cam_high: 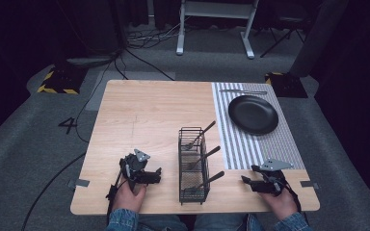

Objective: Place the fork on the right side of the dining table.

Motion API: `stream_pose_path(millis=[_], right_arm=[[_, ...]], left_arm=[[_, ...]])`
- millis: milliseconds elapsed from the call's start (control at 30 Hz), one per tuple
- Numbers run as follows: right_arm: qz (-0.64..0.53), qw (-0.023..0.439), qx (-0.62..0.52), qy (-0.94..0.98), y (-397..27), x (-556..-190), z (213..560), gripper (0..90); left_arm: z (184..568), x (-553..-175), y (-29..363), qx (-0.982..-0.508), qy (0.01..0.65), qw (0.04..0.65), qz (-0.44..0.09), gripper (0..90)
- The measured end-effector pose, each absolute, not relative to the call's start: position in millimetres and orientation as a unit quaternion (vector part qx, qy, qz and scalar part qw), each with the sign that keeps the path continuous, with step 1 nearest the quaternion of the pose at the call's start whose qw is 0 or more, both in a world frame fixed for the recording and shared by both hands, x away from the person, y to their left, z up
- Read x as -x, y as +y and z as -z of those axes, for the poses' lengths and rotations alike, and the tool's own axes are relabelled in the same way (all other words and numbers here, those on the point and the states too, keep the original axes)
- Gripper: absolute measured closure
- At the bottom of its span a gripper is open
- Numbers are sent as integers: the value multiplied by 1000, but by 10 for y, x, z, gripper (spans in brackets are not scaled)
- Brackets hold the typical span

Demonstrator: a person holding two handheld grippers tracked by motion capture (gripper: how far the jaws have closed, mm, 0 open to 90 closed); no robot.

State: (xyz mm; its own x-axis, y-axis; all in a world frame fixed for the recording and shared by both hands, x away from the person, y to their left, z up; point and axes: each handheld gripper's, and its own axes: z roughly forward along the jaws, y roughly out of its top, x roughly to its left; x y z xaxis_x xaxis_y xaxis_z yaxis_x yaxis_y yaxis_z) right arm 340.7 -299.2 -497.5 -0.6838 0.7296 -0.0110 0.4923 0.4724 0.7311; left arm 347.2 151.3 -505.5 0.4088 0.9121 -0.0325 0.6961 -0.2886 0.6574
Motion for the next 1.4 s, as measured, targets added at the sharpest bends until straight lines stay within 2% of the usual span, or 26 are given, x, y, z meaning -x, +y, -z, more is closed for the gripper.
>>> stream_pose_path(millis=[367, 800, 1400], right_arm=[[-381, 144, -350, 844, -2967, -3325, 4678, 378], [-404, 114, -323, 848, -2764, -3203, 4160, 420], [-424, 101, -309, 845, -2634, -3117, 3850, 447]], left_arm=[[5055, -3472, 1513, -783, 514, 303, -178, 2], [5055, -3470, 1513, -782, 514, 303, -178, 2], [5055, -3468, 1513, -782, 514, 303, -179, 2]])
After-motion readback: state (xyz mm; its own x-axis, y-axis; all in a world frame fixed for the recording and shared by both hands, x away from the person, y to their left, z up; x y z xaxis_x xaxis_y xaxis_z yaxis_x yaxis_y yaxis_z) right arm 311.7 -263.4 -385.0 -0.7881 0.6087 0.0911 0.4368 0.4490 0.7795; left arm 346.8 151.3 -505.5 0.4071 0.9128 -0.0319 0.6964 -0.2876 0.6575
